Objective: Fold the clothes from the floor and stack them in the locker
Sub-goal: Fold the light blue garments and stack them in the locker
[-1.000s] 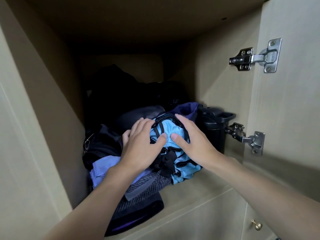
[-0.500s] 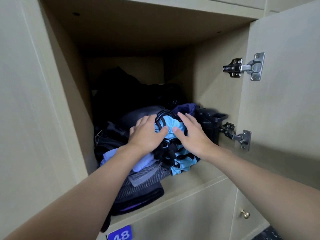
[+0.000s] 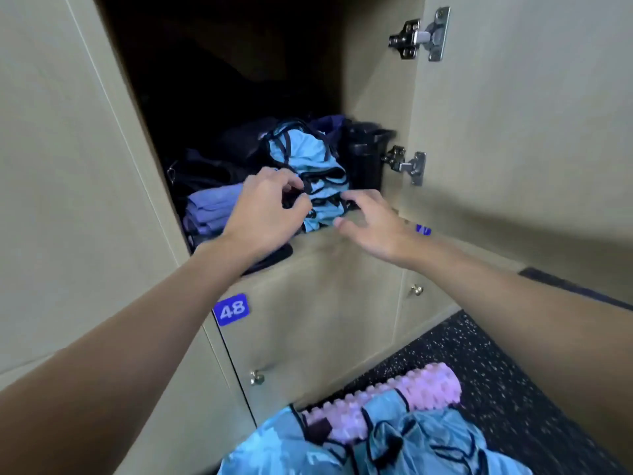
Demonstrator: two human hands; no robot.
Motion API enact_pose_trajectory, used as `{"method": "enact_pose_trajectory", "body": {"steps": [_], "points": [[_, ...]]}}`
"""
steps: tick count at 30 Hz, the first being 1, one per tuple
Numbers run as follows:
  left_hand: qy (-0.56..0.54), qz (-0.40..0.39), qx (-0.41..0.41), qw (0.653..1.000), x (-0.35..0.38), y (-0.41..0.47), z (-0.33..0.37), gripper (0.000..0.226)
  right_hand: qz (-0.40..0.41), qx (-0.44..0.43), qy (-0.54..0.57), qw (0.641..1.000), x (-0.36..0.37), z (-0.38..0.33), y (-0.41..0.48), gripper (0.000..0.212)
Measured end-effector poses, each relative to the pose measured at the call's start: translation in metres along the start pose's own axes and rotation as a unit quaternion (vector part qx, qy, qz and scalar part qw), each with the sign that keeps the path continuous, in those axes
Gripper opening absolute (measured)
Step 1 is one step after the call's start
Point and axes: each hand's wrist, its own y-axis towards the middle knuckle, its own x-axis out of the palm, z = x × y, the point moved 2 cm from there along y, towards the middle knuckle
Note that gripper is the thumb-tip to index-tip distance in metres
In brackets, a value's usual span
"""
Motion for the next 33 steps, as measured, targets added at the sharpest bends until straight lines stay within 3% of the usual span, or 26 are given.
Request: {"method": "enact_pose_trajectory", "body": {"steps": [3,10,14,20,26,30,33], "points": [[-0.028,-0.036,0.013,0.999,0.024,-0.045,0.011,0.012,-0.025,0.033,-0.004,0.999,0.016,0.021,-0.043,0.05],[-0.044,-0.183,-0.088,0.978,0.113,-0.151,-0.019,0.009,-0.115,0.139,0.017,0.983,0.079,0.097,-0.15,0.045],[-0.05,-0.266,-0.143,0.952,0.159,-0.219,-0.048,0.017,-0.146,0.187,0.017,0.971,0.117,0.14,-0.202,0.039],[-0.05,-0.378,-0.178,0.907,0.229,-0.299,-0.088,0.01,-0.227,0.221,-0.021,0.948,0.169,0.193,-0.255,0.042],[-0.039,-0.354,-0.197,0.913,0.287,-0.277,-0.097,0.005,-0.161,0.219,-0.048,0.961,0.19,0.248,-0.235,0.043],[0.017,-0.338,-0.156,0.928,0.322,-0.245,-0.094,0.025,-0.124,0.21,-0.046,0.969,0.198,0.281,-0.204,0.05],[0.073,-0.364,-0.138,0.918,0.346,-0.234,-0.097,0.034,-0.13,0.222,-0.034,0.966,0.205,0.302,-0.19,0.055]]}}
